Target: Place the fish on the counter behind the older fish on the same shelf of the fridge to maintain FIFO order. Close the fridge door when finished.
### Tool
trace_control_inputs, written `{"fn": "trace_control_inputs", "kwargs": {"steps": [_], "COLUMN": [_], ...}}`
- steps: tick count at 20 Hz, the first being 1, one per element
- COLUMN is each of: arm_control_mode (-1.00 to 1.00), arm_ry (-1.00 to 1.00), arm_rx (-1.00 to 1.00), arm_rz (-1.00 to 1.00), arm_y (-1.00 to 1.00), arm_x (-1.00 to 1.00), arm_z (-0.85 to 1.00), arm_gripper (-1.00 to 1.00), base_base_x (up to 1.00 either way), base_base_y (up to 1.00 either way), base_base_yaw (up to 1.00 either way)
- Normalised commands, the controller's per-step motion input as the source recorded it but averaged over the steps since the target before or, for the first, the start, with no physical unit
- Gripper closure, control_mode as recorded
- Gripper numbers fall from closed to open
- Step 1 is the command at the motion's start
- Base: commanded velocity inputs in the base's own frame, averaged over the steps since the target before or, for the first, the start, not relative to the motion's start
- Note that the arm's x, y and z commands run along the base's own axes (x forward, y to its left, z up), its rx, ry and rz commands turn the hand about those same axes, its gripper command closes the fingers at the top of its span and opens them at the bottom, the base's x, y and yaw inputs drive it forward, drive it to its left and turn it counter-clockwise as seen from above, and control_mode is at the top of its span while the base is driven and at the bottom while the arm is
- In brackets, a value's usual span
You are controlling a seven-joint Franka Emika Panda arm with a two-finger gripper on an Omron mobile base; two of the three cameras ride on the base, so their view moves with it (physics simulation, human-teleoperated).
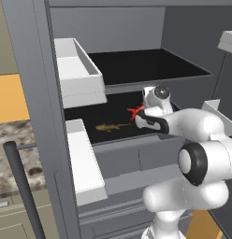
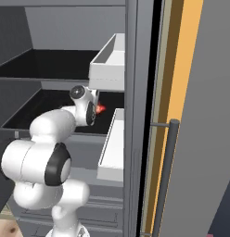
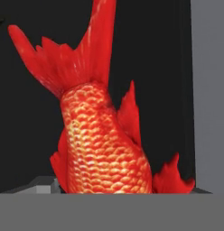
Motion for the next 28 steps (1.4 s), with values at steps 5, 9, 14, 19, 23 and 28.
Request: {"fn": "trace_control_inputs", "kwargs": {"steps": [5,9,14,19,23,28], "arm_control_mode": [-1.00,-1.00,-1.00,-1.00,-1.00,-1.00], "arm_ry": [-0.05,-0.04,-0.01,0.00,0.00,0.00], "arm_rx": [0.00,0.00,0.00,0.00,0.00,0.00], "arm_rz": [0.00,0.00,0.00,0.00,0.00,0.02], "arm_y": [0.04,0.02,0.00,0.01,0.00,0.05], "arm_x": [0.35,0.38,0.47,0.56,0.54,0.39], "arm_z": [-0.11,-0.15,-0.03,-0.20,-0.32,-0.43], "arm_gripper": [1.00,1.00,1.00,1.00,1.00,1.00], "base_base_x": [0.00,0.00,0.00,0.00,0.00,0.00], "base_base_y": [0.00,0.00,0.00,0.00,0.00,0.00], "base_base_yaw": [0.00,0.00,0.00,0.00,0.00,0.00]}}
